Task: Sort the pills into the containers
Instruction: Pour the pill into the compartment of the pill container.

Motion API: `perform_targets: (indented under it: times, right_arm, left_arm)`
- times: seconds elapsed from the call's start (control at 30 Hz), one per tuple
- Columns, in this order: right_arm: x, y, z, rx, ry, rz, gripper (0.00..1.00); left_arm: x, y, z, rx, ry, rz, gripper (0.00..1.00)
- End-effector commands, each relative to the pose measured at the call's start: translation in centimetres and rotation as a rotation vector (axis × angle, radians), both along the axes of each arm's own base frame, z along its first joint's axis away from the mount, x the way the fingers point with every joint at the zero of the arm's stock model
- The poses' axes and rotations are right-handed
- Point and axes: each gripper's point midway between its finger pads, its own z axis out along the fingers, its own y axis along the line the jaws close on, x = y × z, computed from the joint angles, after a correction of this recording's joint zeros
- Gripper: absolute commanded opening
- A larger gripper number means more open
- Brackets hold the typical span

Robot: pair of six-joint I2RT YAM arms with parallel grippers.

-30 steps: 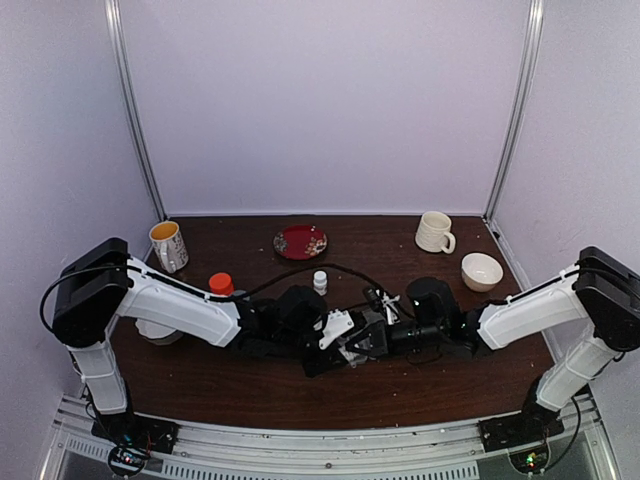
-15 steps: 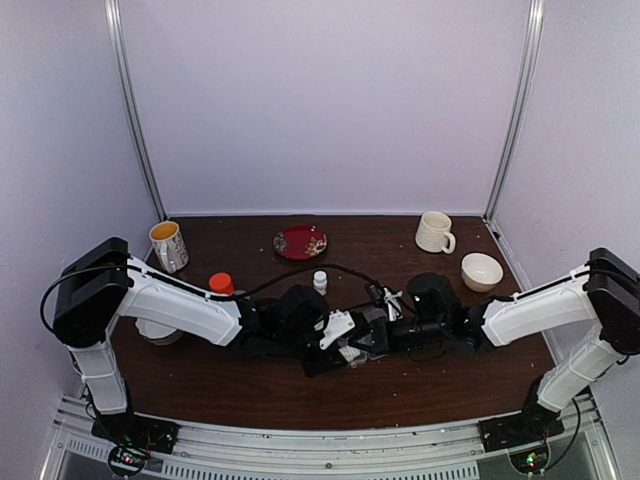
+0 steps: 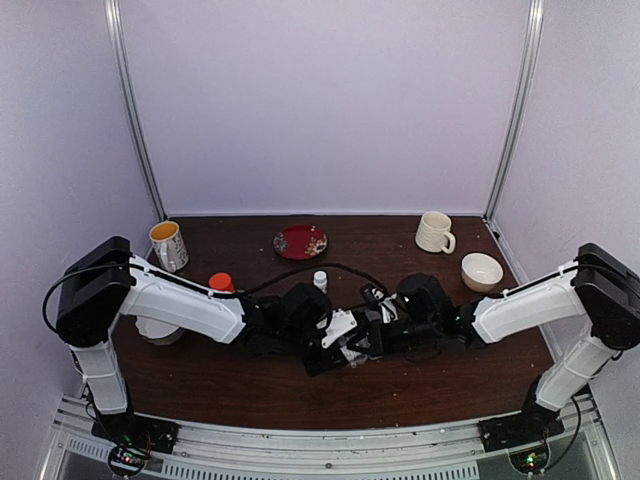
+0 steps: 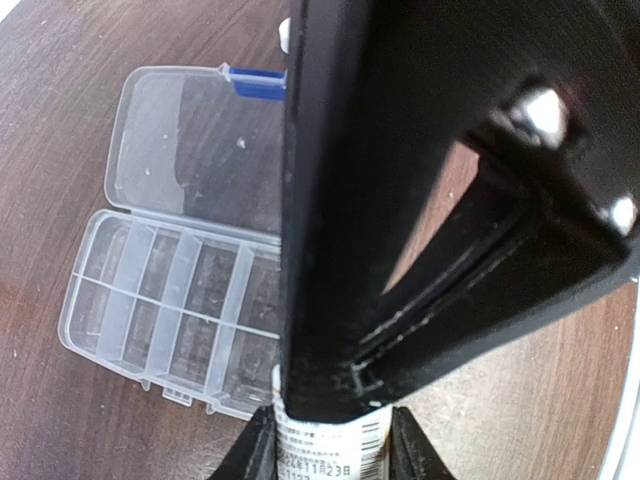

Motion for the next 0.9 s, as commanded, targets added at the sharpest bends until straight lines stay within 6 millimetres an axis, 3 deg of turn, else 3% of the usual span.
perform_targets:
  times: [0.0,0.2,0.33,0.47,0.53,0.73,0.87]
  right_arm:
    - [0.3,-0.4,1.7,0.027,-0.048,-0.023,0.0]
    - [0.4,-0.7,4.0,0.162,-0.074,-0.04,0.0]
    - [-0.1,-0.4,1.7,0.15,-0.006,-0.024,0.0]
    - [0.0,-1.2,-2.1,0.0,0.052,-0.04,0.0]
    - [0.2,-1.7,-2.5,-0.036,0.042,-0.053,0.0]
    - [0.4,-1.9,1.2,0.088,-0.019,-0.063,0.0]
    - [0.1,-1.3,2.3,0.145,-0.025,-0.038,0.0]
  left_arm:
    - [0.4,-1.3,1.5,-0.048,-0.032,-0.013,0.0]
    - [0.2,-0.8,0.9,-0.017,-0.017,-0.012,0.0]
    - [0.2,-0.8,0.9,-0.014,-0.013,-0.013,0.0]
    - [0.2,-0.8,0.8,-0.014,-0.014,-0.014,0.0]
    - [0.2,-0.9,0.8,-0.013,-0.014,-0.014,0.0]
    - [0.2,-0.9,0.7,-0.008,-0.009,-0.016,0.0]
    - [0.2,-0.9,0.7,-0.005,-0.008,-0.016,0.0]
